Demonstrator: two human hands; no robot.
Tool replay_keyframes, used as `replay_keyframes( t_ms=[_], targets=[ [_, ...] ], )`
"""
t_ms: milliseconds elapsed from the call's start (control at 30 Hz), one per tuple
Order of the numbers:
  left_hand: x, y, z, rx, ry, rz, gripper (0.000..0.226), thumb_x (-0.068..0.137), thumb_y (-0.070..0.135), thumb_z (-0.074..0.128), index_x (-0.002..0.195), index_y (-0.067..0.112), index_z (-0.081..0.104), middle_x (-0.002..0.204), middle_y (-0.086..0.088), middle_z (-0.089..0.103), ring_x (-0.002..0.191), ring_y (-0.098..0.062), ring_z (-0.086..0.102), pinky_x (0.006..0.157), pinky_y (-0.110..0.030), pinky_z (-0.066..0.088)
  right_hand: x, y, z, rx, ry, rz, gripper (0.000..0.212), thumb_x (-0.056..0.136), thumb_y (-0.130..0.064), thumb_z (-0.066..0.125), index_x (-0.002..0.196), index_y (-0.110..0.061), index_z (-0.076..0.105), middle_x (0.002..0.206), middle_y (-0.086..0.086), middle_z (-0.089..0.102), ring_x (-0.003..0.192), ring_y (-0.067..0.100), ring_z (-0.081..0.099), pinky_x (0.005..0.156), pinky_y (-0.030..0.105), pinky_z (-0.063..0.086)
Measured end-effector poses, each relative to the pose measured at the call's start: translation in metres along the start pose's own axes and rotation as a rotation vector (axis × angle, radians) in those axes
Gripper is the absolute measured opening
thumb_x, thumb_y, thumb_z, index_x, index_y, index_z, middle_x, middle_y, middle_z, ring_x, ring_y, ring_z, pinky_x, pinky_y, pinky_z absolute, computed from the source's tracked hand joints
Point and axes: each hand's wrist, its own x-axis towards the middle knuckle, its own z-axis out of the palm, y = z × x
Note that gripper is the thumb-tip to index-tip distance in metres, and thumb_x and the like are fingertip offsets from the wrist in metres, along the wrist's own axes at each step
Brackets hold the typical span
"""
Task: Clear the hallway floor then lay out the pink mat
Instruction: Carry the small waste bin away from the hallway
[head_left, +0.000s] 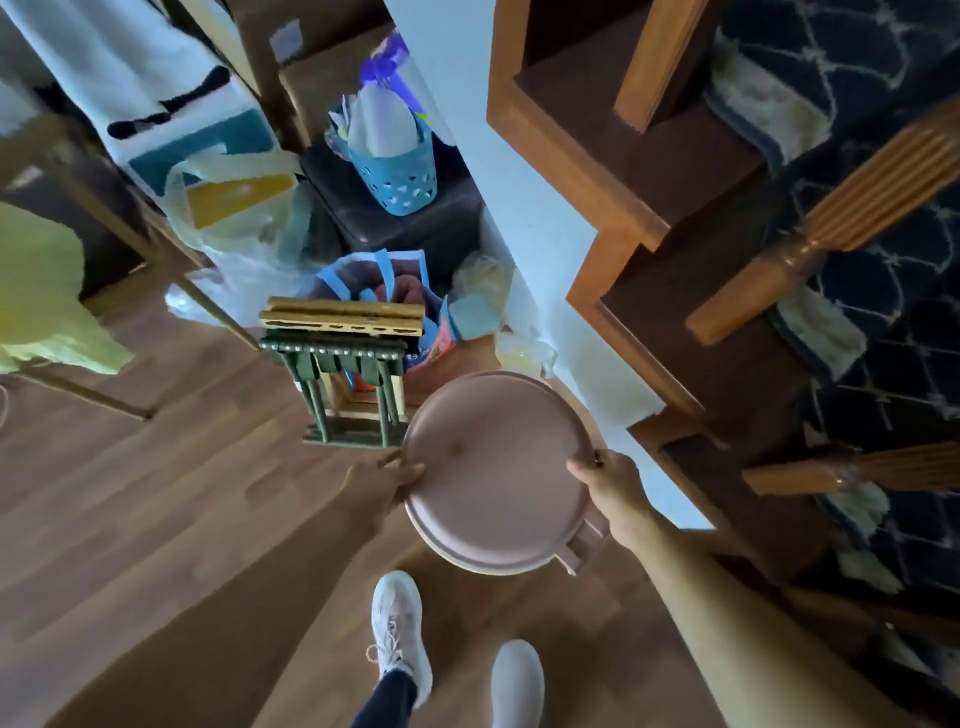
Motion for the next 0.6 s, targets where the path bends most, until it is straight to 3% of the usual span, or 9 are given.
replay_keyframes(
  t_ms=[133,200,300,367,500,600],
  targets=[
    [0.072,0.006,0.000,0.069,-0.021,-0.025,0.049,0.082,-0.013,0.057,0.129,-0.007,0.047,0.120,-0.024,0.059,0.092,-0.028,0.061,0.087,-0.037,0.049,0.046,0.010,0.032,0.087,0.079,0.078,0.012,0.085,-0.019,0.063,0.083,-0.007,0.063,0.076,0.004,0.060,0.064,0.015,0.056,0.040,0.018,0.040],
    [0.106,0.003,0.001,0.119,-0.020,-0.044,0.038,0.082,-0.011,0.059,0.120,-0.011,0.053,0.098,-0.019,0.067,0.071,-0.020,0.067,0.069,-0.027,0.055,0.071,0.017,0.047,0.147,0.099,0.115,0.010,0.085,-0.016,0.063,0.087,-0.007,0.064,0.077,0.004,0.062,0.065,0.014,0.057,0.043,0.020,0.041],
    [0.149,-0.001,0.006,0.157,0.025,-0.062,0.030,0.082,-0.008,0.062,0.112,-0.008,0.059,0.075,-0.005,0.065,0.045,-0.005,0.063,0.040,-0.017,0.049,0.107,0.031,0.066,0.240,0.104,0.173,0.012,0.087,-0.015,0.063,0.097,-0.008,0.063,0.087,0.005,0.065,0.074,0.017,0.060,0.050,0.023,0.044],
    [0.181,-0.009,0.007,0.176,0.044,-0.079,0.032,0.082,-0.008,0.062,0.115,-0.007,0.058,0.077,-0.005,0.065,0.044,-0.005,0.063,0.038,-0.017,0.048,0.134,0.044,0.079,0.280,0.105,0.180,0.011,0.087,-0.012,0.063,0.098,-0.009,0.062,0.085,0.002,0.064,0.074,0.013,0.060,0.052,0.023,0.045],
    [0.236,-0.025,0.010,0.209,0.036,-0.087,0.041,0.084,-0.007,0.061,0.124,-0.004,0.053,0.095,-0.010,0.065,0.064,-0.012,0.062,0.043,-0.020,0.051,0.183,0.071,0.101,0.295,0.115,0.162,0.009,0.086,-0.010,0.064,0.091,-0.016,0.060,0.077,-0.007,0.062,0.069,0.007,0.059,0.050,0.019,0.044],
    [0.270,-0.031,0.015,0.189,0.007,-0.090,0.040,0.086,-0.009,0.057,0.125,-0.004,0.052,0.111,-0.017,0.064,0.065,-0.016,0.065,0.051,-0.025,0.052,0.217,0.090,0.115,0.266,0.142,0.141,0.008,0.086,-0.014,0.065,0.091,-0.019,0.061,0.077,-0.010,0.062,0.070,0.006,0.059,0.051,0.020,0.044]
  ],
)
